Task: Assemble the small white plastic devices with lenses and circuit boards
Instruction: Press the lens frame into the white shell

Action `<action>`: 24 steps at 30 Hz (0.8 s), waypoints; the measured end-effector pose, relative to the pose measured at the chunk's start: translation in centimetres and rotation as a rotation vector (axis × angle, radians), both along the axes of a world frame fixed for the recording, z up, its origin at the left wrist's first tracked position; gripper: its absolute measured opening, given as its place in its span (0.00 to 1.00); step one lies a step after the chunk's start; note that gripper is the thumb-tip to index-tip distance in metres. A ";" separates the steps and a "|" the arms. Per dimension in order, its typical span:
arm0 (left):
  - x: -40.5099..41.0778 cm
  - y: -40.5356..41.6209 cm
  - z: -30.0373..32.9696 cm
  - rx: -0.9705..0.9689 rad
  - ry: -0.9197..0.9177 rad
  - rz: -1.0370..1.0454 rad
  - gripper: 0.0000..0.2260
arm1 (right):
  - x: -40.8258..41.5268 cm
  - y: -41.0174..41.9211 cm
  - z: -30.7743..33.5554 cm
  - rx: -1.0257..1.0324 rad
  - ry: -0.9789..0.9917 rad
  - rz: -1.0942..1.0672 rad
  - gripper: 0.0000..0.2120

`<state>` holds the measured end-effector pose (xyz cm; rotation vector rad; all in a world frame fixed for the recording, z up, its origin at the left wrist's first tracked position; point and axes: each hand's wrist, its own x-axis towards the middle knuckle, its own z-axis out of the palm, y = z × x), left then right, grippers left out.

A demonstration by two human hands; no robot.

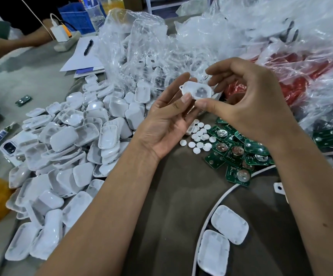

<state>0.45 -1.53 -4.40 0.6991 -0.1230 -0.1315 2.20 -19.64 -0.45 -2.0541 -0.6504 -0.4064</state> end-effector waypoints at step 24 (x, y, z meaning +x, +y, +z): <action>-0.5 3.8 2.1 0.071 0.195 0.302 0.15 | -2.0 1.2 -0.3 -0.503 0.311 0.440 0.22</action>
